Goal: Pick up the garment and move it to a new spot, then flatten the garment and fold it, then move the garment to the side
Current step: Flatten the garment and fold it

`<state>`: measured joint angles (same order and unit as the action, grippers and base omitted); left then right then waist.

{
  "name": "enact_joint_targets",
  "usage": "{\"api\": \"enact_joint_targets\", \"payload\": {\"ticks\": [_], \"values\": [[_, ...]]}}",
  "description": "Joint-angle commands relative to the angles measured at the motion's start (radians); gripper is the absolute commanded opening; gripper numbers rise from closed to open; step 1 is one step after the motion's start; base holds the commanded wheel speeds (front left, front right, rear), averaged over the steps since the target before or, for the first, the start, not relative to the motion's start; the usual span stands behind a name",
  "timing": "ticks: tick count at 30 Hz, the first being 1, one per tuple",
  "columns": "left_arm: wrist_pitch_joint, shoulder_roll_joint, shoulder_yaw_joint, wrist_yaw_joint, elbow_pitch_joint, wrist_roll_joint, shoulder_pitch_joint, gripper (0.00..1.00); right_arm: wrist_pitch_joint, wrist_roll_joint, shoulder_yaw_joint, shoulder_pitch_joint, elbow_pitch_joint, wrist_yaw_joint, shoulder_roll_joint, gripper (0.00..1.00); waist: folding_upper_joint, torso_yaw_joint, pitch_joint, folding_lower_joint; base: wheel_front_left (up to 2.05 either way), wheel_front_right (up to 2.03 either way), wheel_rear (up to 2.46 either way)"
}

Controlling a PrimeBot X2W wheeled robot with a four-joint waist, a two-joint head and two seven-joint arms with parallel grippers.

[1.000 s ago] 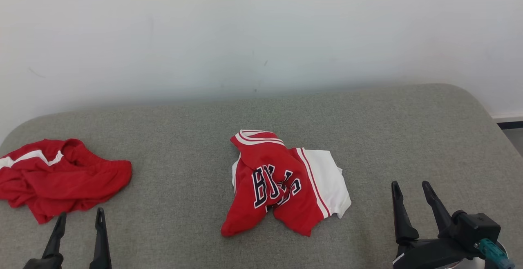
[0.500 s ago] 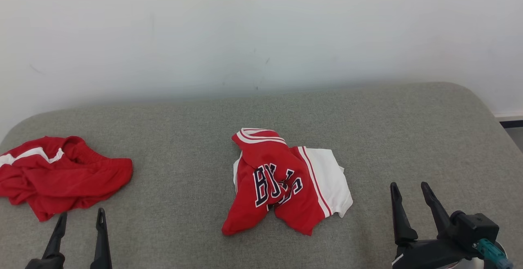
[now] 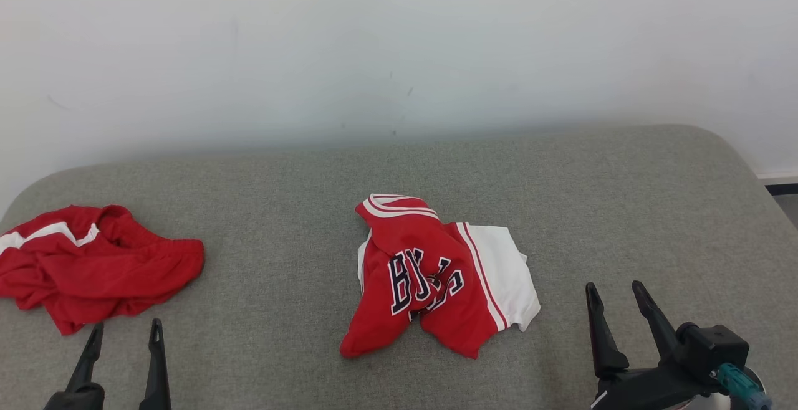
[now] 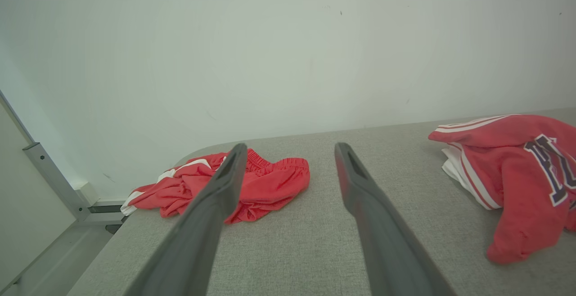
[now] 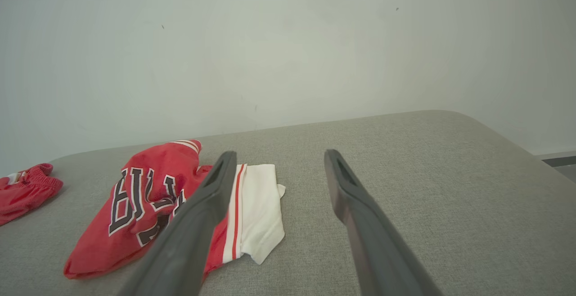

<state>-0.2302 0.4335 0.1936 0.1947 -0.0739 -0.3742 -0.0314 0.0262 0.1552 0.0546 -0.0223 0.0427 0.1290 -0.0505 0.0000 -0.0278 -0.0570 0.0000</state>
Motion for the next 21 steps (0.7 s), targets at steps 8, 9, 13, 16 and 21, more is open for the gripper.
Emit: {"api": "enact_joint_targets", "payload": {"ticks": [8,9,13,16,21], "values": [[0.008,0.009,0.008,0.006,0.009,-0.001,0.004,1.00,-0.007,-0.005,-0.007,-0.013,-0.008,0.003,0.000,1.00,0.0000,0.002,0.004,0.0000,0.00,0.00,0.00],[0.011,0.013,0.012,0.008,0.008,0.005,0.004,1.00,-0.007,-0.005,-0.007,-0.014,-0.009,0.003,0.000,1.00,0.0000,0.002,0.004,0.0000,0.00,0.00,0.00],[0.014,0.016,0.014,0.010,0.011,0.006,0.004,1.00,-0.008,-0.006,-0.005,-0.014,-0.011,0.003,0.001,1.00,0.0000,0.004,0.006,0.0000,0.00,0.00,0.00],[0.012,0.015,0.012,0.014,0.014,0.000,0.003,1.00,-0.009,-0.007,-0.003,-0.014,-0.010,0.003,0.000,1.00,0.0000,0.006,0.007,0.0000,0.00,0.00,0.00],[0.009,0.015,0.011,0.013,0.015,-0.008,0.002,1.00,-0.012,-0.006,-0.003,-0.016,-0.004,0.003,0.001,1.00,0.0000,0.010,0.007,0.0000,0.00,0.00,0.00]]}}
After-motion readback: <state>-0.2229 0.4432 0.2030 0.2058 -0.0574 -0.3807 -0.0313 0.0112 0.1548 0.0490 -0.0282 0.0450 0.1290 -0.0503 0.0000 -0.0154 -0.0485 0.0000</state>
